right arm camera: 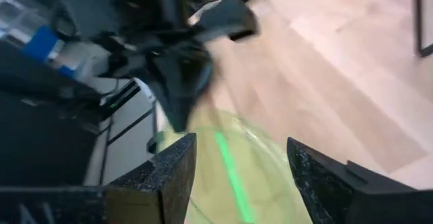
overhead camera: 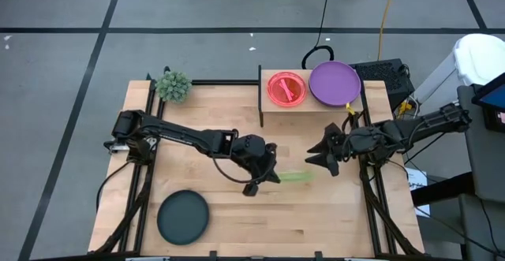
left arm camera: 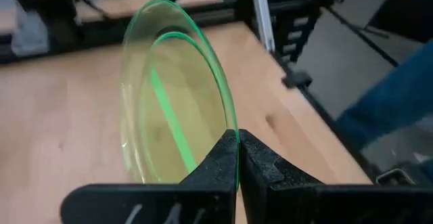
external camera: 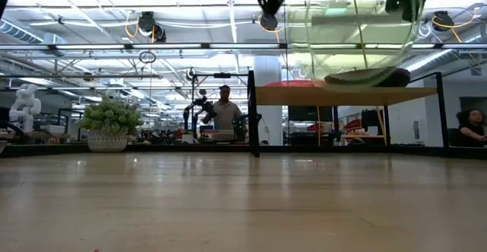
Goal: Place and stack plates onto a shelf
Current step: Stack the green plate on the pink plate on the shelf
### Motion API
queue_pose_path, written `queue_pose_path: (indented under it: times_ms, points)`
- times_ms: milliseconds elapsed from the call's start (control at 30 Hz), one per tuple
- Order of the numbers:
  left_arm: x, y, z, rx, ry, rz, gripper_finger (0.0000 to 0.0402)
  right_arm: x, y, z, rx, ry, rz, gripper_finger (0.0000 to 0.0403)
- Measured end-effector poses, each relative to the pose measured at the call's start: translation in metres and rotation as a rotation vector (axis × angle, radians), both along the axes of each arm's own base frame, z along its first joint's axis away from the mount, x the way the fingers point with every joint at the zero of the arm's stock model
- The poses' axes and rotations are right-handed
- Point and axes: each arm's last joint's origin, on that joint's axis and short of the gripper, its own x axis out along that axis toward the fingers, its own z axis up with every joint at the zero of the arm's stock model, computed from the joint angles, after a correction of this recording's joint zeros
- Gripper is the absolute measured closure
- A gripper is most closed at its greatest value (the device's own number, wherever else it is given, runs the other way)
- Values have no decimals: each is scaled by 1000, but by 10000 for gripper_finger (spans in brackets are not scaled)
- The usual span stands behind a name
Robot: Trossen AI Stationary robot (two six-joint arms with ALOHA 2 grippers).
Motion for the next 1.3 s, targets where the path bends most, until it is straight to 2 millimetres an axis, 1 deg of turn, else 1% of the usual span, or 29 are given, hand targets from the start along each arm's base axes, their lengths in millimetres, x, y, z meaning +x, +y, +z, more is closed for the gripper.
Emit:
queue_pose_path:
  times_ms: [67,133,200,267,333,400,467,533,600,667,733,833,900,967,1033,1100,1300]
  points:
    - [-2,-1,9,21,-48,-1,398,-2,-1,-1,-18,17,-22,193]
    - [-11,0,15,53,-19,1,398,-2,-2,-4,-37,42,-39,193]
    - [-13,0,22,79,-58,6,398,-3,-2,-5,-50,50,-36,194]
    - [-24,2,29,103,-31,3,398,-2,-2,-7,-68,66,-27,199]
    - [-25,4,40,96,-85,10,398,-3,-2,-7,-78,72,-24,210]
    - [-35,6,46,107,-58,12,398,-2,-2,-10,-90,94,-27,227]
    - [-37,8,54,125,-104,13,398,-4,-3,-10,-104,104,-45,249]
    - [-44,10,59,147,-98,6,398,-4,-3,-13,-113,131,-49,271]
    - [-46,12,67,150,-146,12,398,-5,-4,-14,-126,141,-63,294]
    - [-52,15,71,160,-137,13,398,-5,-4,-16,-134,159,-66,315]
    - [-51,18,75,159,-168,24,398,-5,-5,-16,-140,166,-66,335]
    - [-56,23,79,166,-165,33,398,-5,-5,-17,-155,173,-58,362]
    - [-56,25,85,187,-215,38,398,-5,-5,-18,-165,183,-53,379]
    - [-59,27,87,204,-220,34,398,-5,-5,-18,-167,180,-51,394]
    - [-58,32,89,225,-248,40,398,-5,-5,-20,-168,186,-51,400]
    - [-58,36,92,266,-259,55,398,-6,-5,-25,-158,200,-58,398]
    - [-56,53,113,438,-359,102,399,-5,-4,-42,-93,219,-97,399]
